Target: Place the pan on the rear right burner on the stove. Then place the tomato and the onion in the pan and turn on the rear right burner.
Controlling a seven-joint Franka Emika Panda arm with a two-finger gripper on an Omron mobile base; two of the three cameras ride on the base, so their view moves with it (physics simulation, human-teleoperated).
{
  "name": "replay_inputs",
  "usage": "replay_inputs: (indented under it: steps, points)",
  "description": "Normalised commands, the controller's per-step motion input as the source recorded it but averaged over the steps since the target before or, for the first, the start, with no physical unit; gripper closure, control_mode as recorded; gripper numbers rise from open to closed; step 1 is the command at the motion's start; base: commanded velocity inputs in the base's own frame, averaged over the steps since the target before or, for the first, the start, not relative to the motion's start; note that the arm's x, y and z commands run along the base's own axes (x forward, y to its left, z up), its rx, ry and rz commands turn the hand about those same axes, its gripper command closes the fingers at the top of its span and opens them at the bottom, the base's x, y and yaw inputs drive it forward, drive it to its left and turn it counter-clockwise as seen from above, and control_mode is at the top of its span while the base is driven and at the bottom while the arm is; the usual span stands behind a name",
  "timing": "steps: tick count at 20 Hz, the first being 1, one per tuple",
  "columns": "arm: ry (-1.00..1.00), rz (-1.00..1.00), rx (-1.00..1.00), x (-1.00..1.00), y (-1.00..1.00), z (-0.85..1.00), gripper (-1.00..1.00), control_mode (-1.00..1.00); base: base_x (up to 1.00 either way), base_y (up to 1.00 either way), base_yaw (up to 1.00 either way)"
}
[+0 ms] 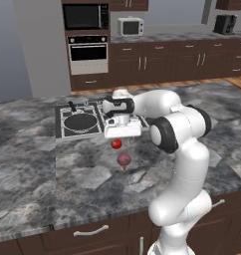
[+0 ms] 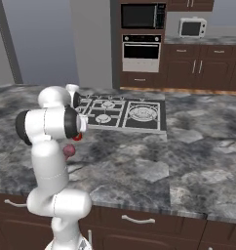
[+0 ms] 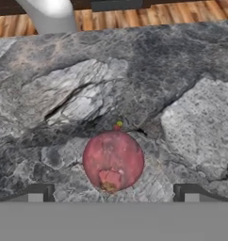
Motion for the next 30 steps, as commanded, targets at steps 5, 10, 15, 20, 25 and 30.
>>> replay_inputs:
  steps: [5,10,15,20,25,30]
  points:
    - [0.09,0.00,0.00,-0.37,0.00,-0.08,-1.00,-1.00,0.00,0.00,0.00]
    - [0.06,0.00,0.00,-0.24,0.00,-0.02,-1.00,-1.00,0.00,0.00,0.00]
    - [0.00,0.00,0.00,0.29,0.00,-0.22,-1.00,-1.00,0.00,0.00,0.00]
    - [0.02,0.00,0.00,0.05,0.00,-0.03,-1.00,-1.00,0.00,0.00,0.00]
    - [0.06,0.00,0.00,-0.37,0.00,0.00,-1.00,-1.00,0.00,0.00,0.00]
    - [0.01,0.00,0.00,-0.01,0.00,-0.01,-1.00,-1.00,0.00,0.00,0.00]
